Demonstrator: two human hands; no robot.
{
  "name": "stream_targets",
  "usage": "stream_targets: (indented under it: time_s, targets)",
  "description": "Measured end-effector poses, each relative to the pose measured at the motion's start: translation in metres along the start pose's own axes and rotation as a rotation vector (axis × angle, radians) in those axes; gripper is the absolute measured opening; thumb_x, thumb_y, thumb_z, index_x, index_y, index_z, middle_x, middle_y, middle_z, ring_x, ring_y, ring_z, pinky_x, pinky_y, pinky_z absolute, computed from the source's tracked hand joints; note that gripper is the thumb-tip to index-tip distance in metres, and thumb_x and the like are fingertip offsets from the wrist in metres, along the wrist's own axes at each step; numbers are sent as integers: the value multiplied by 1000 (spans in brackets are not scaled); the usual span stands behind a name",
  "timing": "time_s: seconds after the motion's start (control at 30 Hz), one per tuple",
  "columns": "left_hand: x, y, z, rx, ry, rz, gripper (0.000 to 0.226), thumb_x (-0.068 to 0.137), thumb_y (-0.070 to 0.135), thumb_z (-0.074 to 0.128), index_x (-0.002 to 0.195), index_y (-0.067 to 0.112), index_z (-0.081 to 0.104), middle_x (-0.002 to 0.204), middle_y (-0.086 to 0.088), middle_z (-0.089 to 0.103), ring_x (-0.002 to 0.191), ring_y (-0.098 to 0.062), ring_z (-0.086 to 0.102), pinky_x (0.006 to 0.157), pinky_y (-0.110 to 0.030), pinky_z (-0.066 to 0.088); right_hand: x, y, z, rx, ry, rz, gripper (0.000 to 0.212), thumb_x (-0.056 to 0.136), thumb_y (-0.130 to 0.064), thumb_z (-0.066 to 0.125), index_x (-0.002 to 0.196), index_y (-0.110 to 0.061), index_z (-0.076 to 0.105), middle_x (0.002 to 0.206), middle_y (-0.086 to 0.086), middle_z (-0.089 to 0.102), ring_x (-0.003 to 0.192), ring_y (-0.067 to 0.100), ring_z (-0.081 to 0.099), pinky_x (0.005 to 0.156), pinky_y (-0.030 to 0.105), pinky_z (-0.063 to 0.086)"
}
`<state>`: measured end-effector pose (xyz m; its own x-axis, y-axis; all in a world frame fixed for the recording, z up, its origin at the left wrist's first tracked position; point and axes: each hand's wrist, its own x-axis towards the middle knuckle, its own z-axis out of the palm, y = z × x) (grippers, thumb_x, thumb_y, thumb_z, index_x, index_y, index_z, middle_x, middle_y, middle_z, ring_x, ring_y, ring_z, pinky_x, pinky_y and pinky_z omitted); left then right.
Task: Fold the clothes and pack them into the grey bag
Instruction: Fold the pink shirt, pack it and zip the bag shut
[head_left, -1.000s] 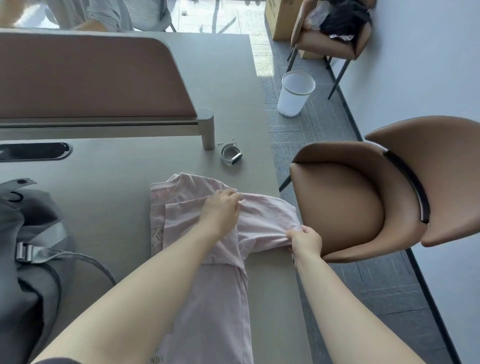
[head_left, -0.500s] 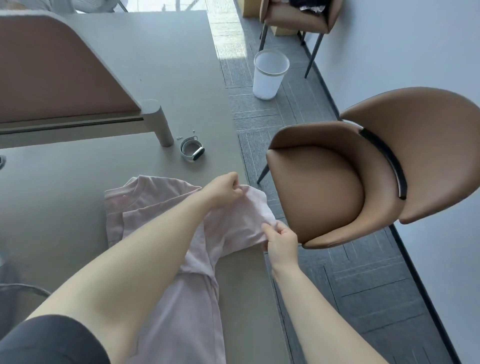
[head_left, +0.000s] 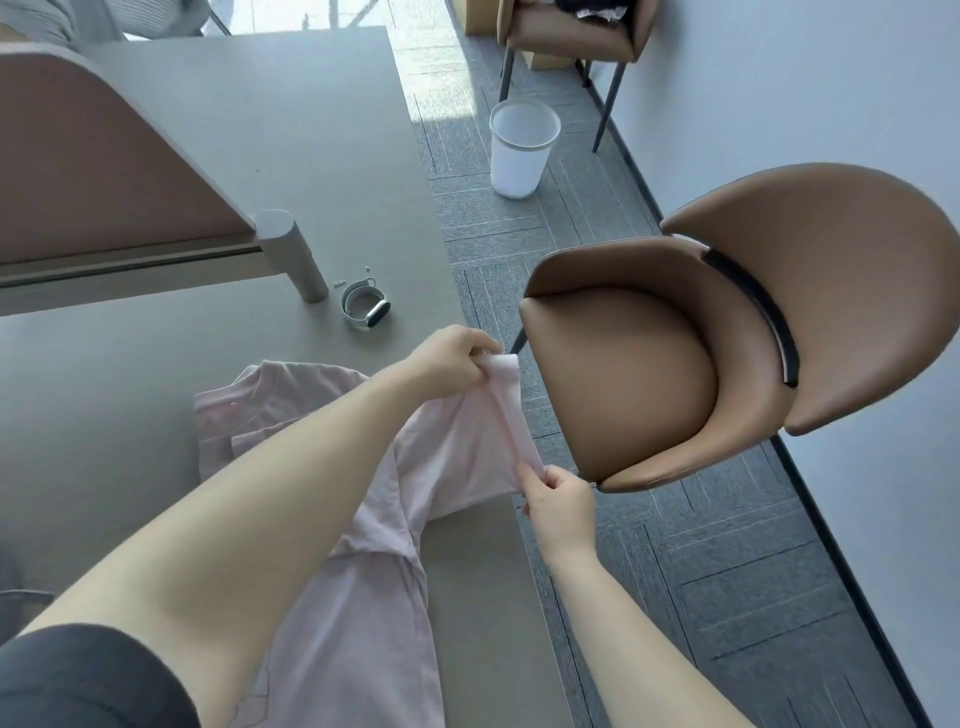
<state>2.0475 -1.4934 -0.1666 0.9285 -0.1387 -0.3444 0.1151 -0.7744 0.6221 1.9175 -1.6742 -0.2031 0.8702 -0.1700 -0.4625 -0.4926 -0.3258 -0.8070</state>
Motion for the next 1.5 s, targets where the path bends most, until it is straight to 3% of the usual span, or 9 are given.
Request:
stream_targets:
  time_s: [0.17, 0.5, 0.7, 0.77, 0.93, 1.07, 1.2, 1.4, 1.5]
  targets:
    - [-13, -7, -13, -11, 33, -46, 7, 78, 11, 60, 74, 16, 63, 62, 6, 50, 69, -20, 45, 59, -27, 34, -11, -15, 5, 18, 97, -93, 34, 83, -34, 64, 62, -12, 49, 57, 3, 56, 58, 19, 51, 63, 38, 45]
    - [-118, -88, -81, -700, 143, -243, 39, 82, -18, 49, 69, 13, 69, 84, -6, 67, 76, -16, 62, 74, -25, 50, -85, -66, 80, -76, -324, -709, 14, 81, -8, 66, 82, -20, 59, 73, -8, 57, 61, 9, 49, 60, 28, 46]
    - [-158, -158, -59, -821, 437, -626, 20, 88, -2, 48, 87, 11, 62, 77, -11, 60, 54, -17, 55, 48, -23, 45, -103, -40, 113, -316, -332, -635, 26, 84, -22, 57, 108, -21, 66, 95, -13, 62, 83, 4, 57, 77, 29, 52]
    - [-160, -161, -47, -733, 427, -596, 6, 85, 16, 62, 87, 17, 56, 83, -10, 55, 66, -20, 52, 57, -27, 41, -97, -26, 112, -498, -249, -584, 35, 83, -22, 55, 118, -21, 62, 115, -4, 59, 103, 18, 54, 86, 37, 50]
    - [-156, -146, -20, -370, 364, -522, 65, 84, 36, 71, 138, 12, 44, 115, -3, 60, 110, -24, 58, 80, -26, 39, -95, -5, 110, -898, -368, -641, 33, 81, -26, 49, 111, -24, 61, 115, -1, 56, 114, 27, 50, 87, 39, 43]
    - [-150, -149, -14, -212, 386, -538, 21, 89, 27, 61, 109, 20, 60, 82, 1, 62, 92, -27, 65, 64, -28, 40, -97, -4, 111, -925, -289, -714, 27, 76, -21, 51, 99, -24, 63, 88, 1, 64, 89, 30, 60, 71, 40, 42]
    - [-164, -153, -16, -180, 535, -526, 41, 86, 19, 51, 125, 29, 51, 100, 6, 64, 90, -23, 62, 76, -29, 44, -93, 1, 107, -944, -164, -749, 43, 75, -21, 58, 118, -25, 60, 113, 1, 59, 96, 26, 55, 74, 40, 48]
    - [-191, -150, 12, -21, 31, -142, 29, 86, 30, 66, 115, 30, 70, 114, 1, 55, 105, -17, 55, 97, -30, 44, -103, 16, 91, -898, -126, -610, 24, 82, -29, 45, 92, -22, 65, 97, 1, 58, 89, 27, 54, 74, 38, 42]
    - [-208, -159, 28, 119, 127, -113, 27, 86, 31, 64, 111, 28, 72, 123, 3, 58, 115, -22, 53, 96, -36, 46, -116, 27, 74, -897, -132, -372, 23, 91, -31, 47, 104, -21, 63, 103, 1, 63, 99, 27, 57, 83, 37, 42]
